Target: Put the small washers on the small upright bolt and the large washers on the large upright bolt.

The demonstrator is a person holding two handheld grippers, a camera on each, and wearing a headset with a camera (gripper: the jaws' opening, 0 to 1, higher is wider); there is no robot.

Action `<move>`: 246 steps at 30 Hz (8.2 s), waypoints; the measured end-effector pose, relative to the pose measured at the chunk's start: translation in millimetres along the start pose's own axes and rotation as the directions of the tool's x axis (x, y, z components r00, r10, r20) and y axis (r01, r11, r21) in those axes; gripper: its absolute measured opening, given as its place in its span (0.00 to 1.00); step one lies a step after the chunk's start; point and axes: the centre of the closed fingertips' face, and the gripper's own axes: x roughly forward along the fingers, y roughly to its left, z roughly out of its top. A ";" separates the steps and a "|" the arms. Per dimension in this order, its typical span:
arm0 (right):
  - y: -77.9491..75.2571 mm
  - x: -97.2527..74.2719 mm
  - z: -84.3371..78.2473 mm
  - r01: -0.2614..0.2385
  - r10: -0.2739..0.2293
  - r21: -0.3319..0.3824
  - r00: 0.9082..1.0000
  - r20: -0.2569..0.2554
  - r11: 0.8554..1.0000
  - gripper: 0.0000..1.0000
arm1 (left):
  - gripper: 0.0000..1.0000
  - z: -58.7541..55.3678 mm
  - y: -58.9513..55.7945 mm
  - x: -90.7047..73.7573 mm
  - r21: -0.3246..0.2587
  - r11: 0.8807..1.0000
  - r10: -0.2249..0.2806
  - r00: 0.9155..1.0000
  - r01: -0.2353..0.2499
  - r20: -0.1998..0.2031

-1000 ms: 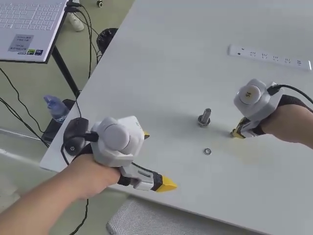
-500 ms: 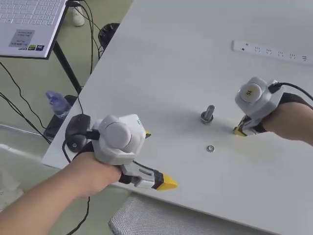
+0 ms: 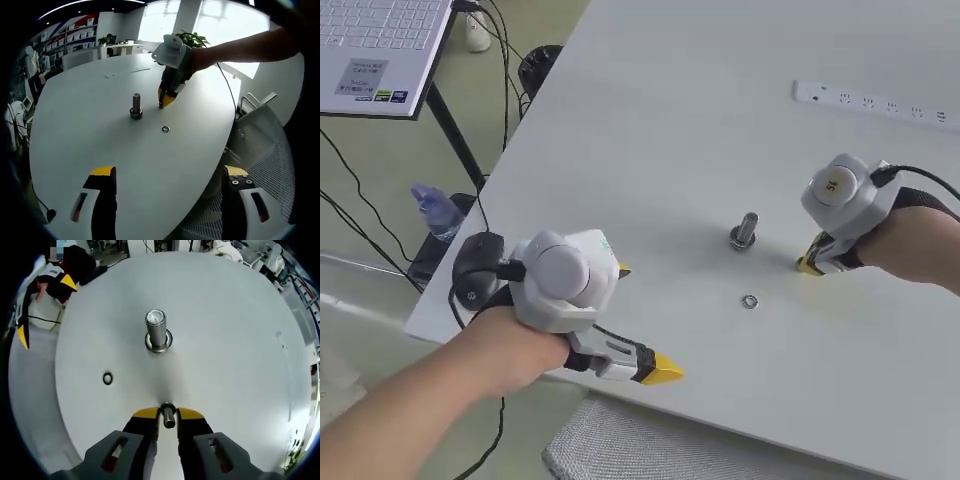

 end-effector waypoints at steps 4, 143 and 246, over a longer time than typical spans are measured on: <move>-1.5 1.0 -2.9 0.001 -0.001 0.009 1.000 -0.003 1.000 0.21 | 0.87 0.0 -0.3 0.4 0.000 1.000 0.000 1.000 0.000 0.002; 87.6 22.3 36.0 -0.017 0.019 -0.081 0.999 0.030 0.997 0.15 | 0.84 9.3 -14.0 -9.1 0.043 0.999 -0.010 0.999 0.008 0.048; -1.5 -47.7 12.1 0.033 -0.034 0.012 0.999 0.039 0.999 0.12 | 0.83 10.9 -8.8 -5.4 0.034 0.999 0.013 1.000 -0.014 0.025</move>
